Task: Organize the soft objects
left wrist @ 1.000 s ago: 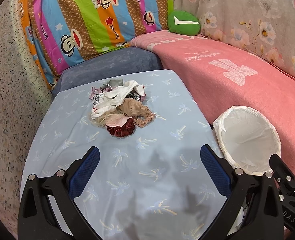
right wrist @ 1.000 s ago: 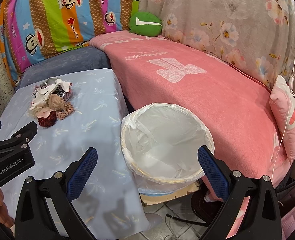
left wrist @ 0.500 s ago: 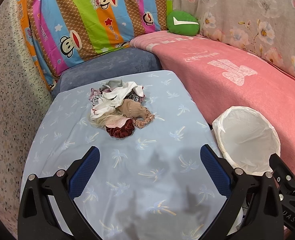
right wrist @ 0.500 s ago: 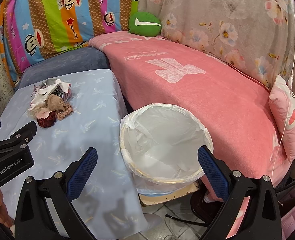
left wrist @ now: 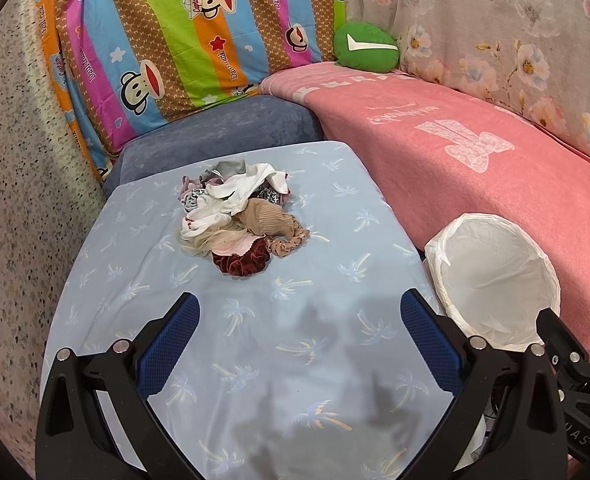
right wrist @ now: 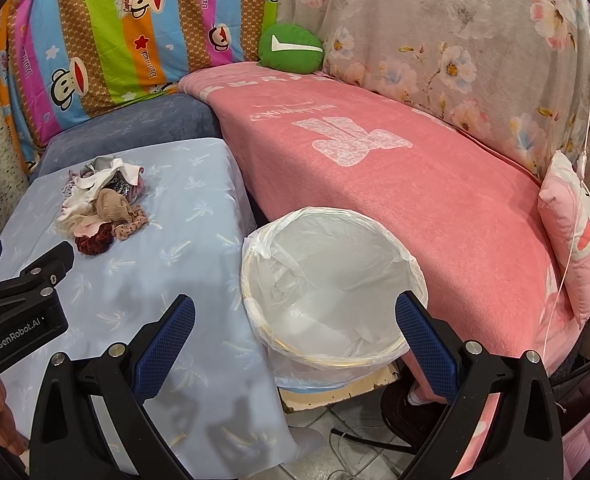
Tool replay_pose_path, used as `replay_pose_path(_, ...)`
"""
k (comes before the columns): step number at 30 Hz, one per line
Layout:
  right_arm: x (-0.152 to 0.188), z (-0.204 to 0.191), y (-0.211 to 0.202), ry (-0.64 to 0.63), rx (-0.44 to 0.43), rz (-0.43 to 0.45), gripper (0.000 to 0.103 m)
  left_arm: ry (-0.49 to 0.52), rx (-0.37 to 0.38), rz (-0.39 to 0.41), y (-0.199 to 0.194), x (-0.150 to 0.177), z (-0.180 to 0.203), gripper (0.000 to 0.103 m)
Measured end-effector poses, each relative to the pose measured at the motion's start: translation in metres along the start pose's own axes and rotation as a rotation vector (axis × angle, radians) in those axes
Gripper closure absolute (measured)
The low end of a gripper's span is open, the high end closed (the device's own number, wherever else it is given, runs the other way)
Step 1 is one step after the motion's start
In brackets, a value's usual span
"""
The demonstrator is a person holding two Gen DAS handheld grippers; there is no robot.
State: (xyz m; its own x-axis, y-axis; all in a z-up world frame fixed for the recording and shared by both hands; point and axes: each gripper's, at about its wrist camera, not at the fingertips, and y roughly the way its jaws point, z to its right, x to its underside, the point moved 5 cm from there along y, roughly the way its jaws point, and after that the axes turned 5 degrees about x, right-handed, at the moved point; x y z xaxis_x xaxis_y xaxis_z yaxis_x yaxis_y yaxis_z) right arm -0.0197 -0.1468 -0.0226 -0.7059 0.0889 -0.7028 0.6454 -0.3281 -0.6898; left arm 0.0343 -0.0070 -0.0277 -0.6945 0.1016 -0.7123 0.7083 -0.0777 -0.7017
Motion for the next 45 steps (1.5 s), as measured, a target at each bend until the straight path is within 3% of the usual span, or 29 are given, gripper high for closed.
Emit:
replay_pose_path(21,-0.003,-0.012,0.003,-0.011,0.003,-0.002,0.006,-0.026,0.022,-0.013,0.008,0.0,-0.011,0.007)
replay_pose_path(45,-0.03,-0.082,0.036,-0.025,-0.019,-0.009,0.006,-0.074,0.045,-0.064,0.045,-0.003,-0.066,0.007)
